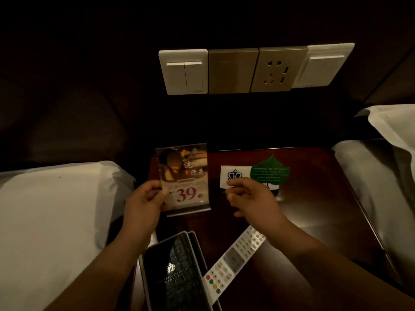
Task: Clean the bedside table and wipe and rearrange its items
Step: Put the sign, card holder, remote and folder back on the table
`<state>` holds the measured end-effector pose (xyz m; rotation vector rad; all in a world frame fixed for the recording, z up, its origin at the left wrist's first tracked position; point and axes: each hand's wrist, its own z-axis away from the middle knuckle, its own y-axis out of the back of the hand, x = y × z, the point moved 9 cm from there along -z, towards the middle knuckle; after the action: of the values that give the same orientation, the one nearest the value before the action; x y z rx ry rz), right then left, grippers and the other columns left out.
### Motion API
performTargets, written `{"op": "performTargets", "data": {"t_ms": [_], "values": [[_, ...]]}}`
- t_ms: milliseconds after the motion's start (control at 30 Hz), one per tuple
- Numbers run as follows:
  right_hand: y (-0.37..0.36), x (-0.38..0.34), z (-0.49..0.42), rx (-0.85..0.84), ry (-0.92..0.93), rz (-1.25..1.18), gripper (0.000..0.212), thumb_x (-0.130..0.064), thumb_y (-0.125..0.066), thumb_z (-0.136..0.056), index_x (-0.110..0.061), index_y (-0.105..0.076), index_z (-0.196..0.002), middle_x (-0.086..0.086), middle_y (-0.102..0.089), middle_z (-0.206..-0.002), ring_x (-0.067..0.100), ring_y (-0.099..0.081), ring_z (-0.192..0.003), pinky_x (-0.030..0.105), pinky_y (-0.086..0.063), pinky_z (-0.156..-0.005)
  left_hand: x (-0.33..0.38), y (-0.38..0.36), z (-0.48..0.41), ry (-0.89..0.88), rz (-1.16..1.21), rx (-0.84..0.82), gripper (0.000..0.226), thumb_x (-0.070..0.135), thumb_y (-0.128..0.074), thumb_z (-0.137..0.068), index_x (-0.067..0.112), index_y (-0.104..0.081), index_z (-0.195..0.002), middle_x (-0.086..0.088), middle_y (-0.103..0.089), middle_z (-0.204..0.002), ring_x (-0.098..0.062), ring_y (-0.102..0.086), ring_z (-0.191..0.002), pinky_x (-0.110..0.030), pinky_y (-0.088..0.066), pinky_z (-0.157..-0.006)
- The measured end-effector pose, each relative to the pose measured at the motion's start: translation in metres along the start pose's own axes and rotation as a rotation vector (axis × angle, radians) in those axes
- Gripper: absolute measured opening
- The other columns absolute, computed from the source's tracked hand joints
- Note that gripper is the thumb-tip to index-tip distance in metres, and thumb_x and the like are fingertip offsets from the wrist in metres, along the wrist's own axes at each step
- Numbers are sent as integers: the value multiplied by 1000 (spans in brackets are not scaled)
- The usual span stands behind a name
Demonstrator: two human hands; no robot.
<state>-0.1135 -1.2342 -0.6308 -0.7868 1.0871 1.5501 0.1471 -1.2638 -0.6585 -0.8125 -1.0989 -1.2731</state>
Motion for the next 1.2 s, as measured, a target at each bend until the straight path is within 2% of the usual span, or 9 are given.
{"op": "performTargets", "data": {"t_ms": [133,367,567,633,667,833,1000,1100,1200], "values": [[36,19,2,131,-43,-63,20,-8,-61,-91,-18,-65,-109,7,-68,-98,15,-66,-79,26,-55,-63,-4,23,-21,-41,27,100,21,2,-57,-97,20,-68,-94,-3,-77,-93,-20,-74,-91,-35,-58,-77],[31,38,-6,113,-42,-59,19,-4,-61,-90,-18,-67,-101,6,-71,-89,10,-66,-64,19,-54,-57,1,8,-51,-93,16,64,21,3,-54,-99,20,-65,-94,2,-76,-93,-15,-75,-87,-24,-60,-70],[-36,11,-28,-18,122,165,41,-12,-55,-95,-25,-54,-134,-9,-68,-111,9,-66,-91,28,-57,-80,2,-3,-60,-150,-66,-21,23,8,-55,-100,26,-67,-92,3,-76,-93,-14,-73,-93,-21,-57,-74],[-57,1,-35,-37,183,282,46,-17,-56,-94,-25,-48,-139,-9,-68,-96,10,-66,-87,21,-53,-73,-1,-1,-59,-152,-88,-25,25,9,-56,-99,29,-69,-90,5,-76,-92,-14,-71,-94,-23,-55,-79],[-64,-2,-38,-34,201,313,47,-18,-56,-94,-24,-46,-140,-7,-67,-90,13,-67,-87,21,-50,-71,-2,0,-59,-155,-98,-32,26,9,-56,-99,29,-70,-90,5,-75,-93,-15,-70,-95,-28,-55,-82],[-81,1,-51,8,178,262,53,-14,-51,-96,-19,-37,-147,12,-66,-110,25,-65,-98,42,-54,-92,-1,4,-62,-210,-153,-41,25,10,-58,-99,31,-70,-92,1,-73,-100,-24,-68,-100,-39,-55,-89],[-88,12,-60,-13,114,191,59,-12,-50,-97,-27,-29,-150,-3,-65,-78,19,-67,-83,40,-55,-88,-5,5,-64,-194,-78,6,25,10,-57,-99,31,-70,-92,1,-72,-102,-18,-69,-100,-37,-57,-89],[-87,13,-60,-50,70,150,61,-13,-50,-98,-26,-24,-152,10,-68,-82,24,-68,-83,36,-56,-81,-10,8,-65,-166,-85,22,20,12,-59,-98,27,-72,-101,7,-72,-100,-13,-69,-97,-33,-57,-89],[-75,12,-46,-63,68,124,62,-16,-54,-97,-29,-27,-151,13,-71,-88,26,-69,-85,22,-52,-69,-16,10,-65,-137,-127,19,28,13,-63,-96,19,-65,-123,-2,-72,-107,-20,-68,-100,-34,-55,-90]]}}
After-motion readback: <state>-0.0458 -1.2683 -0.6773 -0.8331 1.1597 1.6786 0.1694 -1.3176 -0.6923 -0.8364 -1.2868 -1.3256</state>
